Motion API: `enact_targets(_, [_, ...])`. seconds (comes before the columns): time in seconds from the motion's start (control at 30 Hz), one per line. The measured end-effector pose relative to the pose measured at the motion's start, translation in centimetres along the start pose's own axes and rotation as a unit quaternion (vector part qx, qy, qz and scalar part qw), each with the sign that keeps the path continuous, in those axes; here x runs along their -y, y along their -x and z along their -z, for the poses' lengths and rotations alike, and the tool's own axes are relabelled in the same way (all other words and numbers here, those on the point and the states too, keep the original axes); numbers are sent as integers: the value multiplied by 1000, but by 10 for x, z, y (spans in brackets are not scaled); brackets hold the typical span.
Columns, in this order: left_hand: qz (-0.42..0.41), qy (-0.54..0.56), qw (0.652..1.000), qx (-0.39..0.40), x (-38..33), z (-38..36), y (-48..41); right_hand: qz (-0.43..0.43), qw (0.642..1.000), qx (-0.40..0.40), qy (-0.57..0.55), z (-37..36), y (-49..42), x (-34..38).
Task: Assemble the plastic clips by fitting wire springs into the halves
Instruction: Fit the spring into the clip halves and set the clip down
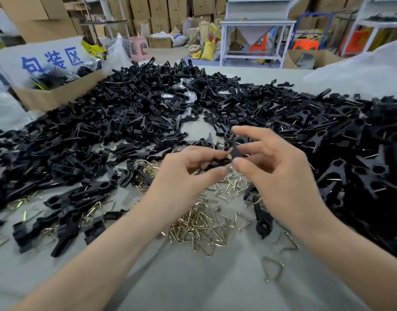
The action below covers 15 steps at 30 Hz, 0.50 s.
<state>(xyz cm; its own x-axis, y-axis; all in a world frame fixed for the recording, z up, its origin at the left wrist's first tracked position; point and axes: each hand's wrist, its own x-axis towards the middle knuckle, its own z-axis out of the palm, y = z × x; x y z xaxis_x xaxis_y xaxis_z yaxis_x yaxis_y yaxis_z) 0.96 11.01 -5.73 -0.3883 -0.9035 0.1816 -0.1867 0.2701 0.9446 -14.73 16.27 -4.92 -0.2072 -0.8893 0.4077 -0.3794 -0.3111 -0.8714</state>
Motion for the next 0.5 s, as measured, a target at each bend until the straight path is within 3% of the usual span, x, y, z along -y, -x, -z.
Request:
enact_targets(0.1, [-10, -19, 999, 36, -1, -8, 6, 2, 997, -58, -41, 5, 26, -8])
enact_targets(0.27, [-21, -23, 998, 55, -1, -13, 11, 17, 995, -98, 11, 7, 41, -20])
enact_targets(0.5, [12, 34, 998, 50, 3, -14, 10, -10, 997, -52, -52, -1, 43, -20])
